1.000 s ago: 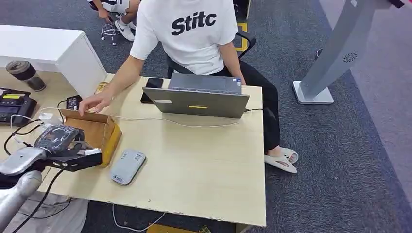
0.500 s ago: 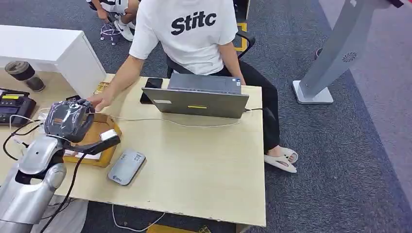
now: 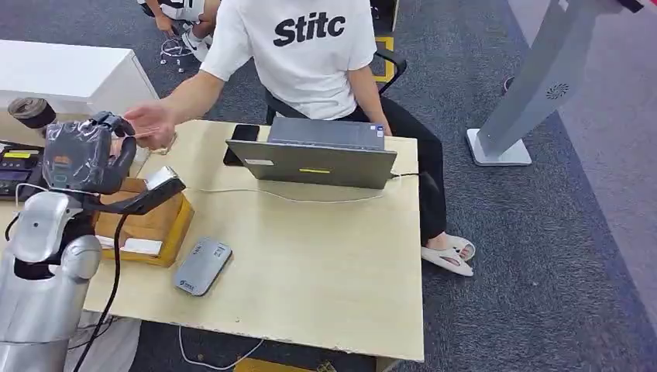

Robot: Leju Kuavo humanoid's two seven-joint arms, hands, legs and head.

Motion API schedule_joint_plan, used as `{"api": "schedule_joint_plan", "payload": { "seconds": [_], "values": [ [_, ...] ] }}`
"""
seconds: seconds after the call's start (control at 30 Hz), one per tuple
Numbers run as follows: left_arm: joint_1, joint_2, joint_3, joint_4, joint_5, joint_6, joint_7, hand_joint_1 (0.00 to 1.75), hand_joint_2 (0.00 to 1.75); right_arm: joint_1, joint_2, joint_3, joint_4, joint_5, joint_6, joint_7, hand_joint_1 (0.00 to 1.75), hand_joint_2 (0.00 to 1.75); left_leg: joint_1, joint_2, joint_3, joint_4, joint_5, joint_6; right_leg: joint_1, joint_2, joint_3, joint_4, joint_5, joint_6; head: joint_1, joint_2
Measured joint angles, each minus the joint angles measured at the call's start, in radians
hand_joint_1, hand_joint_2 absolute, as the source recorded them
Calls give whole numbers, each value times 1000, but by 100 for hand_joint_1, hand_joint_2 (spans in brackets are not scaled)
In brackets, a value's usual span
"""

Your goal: Pass the card to the sensor for recognition and then transmit it.

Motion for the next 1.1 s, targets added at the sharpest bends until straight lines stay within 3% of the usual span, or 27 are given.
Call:
{"api": "schedule_joint_plan", "payload": {
  "seconds": [0.13,0.27,0.3,0.33,0.37,0.4,0.43,0.73,0.87,0.97,1.1],
  "values": [
    [-10,-14,9,-5,-32,0,2,175,175,0,0,6,-2,4,3,1,0,175,0,0,0,0,0,0,0,0,0,0,0,0,0,0],
    [-29,-26,14,-5,-196,0,34,175,175,-4,0,16,-6,24,16,4,0,175,0,0,0,0,0,0,0,0,0,0,0,0,0,0],
    [-33,-28,15,-5,-218,-1,46,154,175,-6,0,25,-7,32,18,5,0,175,0,0,0,0,0,0,0,0,0,0,0,0,0,0],
    [-40,-32,18,-4,-223,-10,47,154,175,-7,0,29,-8,34,21,7,0,175,0,0,0,0,0,0,0,0,0,0,0,0,0,0],
    [-48,-38,21,-1,-225,-15,47,119,175,-10,0,31,-8,34,21,10,0,175,0,0,0,0,0,0,0,0,0,0,0,0,0,0],
    [-54,-46,24,3,-230,-23,48,52,175,-13,0,33,-8,34,23,15,0,175,0,0,0,0,0,0,0,0,0,0,0,0,0,0],
    [-59,-53,24,7,-238,-24,55,0,175,-16,0,35,-8,35,24,21,0,175,0,0,0,0,0,0,0,0,0,0,0,0,0,0],
    [-65,-121,52,11,-266,-26,64,0,175,-28,-2,59,-9,34,31,46,0,175,0,0,0,0,0,0,0,0,0,0,0,0,0,0],
    [-65,-140,87,11,-232,-61,52,0,175,-29,-2,64,-9,27,30,58,0,175,0,0,0,0,0,0,0,0,0,0,0,0,0,0],
    [-42,-154,145,10,-12,-107,-21,0,175,-29,-2,64,-9,-6,29,78,0,175,0,0,0,0,0,0,0,1,0,0,0,0,0,0],
    [43,-165,205,-20,60,-66,-71,0,175,-25,-1,64,-9,-8,29,86,0,175,0,2,-1,-1,0,0,0,2,-1,0,0,0,0,0]
  ]
}}
